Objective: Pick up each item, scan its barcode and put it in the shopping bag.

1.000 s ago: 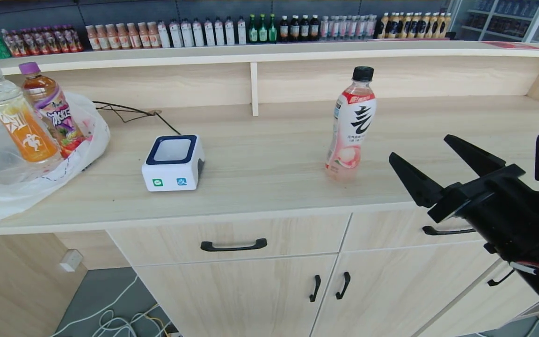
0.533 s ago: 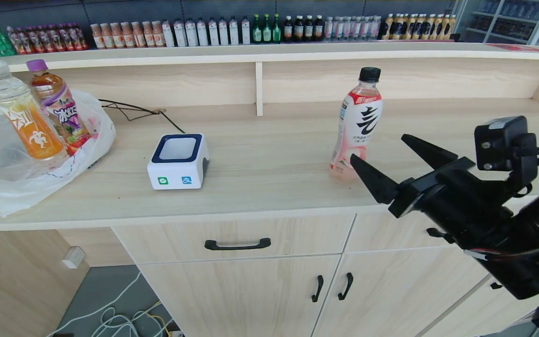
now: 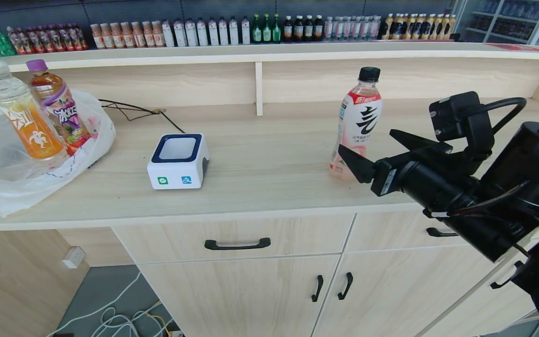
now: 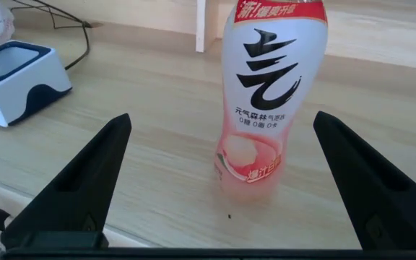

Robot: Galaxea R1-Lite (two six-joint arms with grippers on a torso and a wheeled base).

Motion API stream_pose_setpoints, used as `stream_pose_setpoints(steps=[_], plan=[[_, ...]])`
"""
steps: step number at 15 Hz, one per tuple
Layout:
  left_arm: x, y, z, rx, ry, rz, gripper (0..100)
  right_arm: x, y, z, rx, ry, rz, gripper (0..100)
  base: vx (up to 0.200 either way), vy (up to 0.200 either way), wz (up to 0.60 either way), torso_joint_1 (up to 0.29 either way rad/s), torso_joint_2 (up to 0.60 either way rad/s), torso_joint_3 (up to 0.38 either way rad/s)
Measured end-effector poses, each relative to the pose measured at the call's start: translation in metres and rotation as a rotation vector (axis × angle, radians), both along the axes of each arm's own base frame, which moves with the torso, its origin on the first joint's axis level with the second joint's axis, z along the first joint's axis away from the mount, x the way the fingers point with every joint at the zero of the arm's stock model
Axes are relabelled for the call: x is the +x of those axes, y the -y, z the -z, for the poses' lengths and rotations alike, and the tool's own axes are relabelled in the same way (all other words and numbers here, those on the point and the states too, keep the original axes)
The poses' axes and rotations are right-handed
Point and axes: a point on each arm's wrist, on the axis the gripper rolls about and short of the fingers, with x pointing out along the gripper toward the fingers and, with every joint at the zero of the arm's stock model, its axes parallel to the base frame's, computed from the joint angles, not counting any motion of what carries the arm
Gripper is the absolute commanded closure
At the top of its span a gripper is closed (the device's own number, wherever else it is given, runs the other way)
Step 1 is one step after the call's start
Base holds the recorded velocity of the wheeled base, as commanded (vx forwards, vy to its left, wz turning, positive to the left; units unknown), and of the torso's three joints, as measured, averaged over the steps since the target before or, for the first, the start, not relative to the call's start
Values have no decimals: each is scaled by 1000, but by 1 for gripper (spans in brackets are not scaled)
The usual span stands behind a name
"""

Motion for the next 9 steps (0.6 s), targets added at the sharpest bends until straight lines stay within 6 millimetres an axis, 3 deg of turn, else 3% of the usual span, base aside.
stream_pose_setpoints(steps=[9], plan=[[0, 0, 0, 0, 0, 0, 0, 9, -2, 9, 88, -46, 87, 0, 0, 0, 0, 0, 0, 0]])
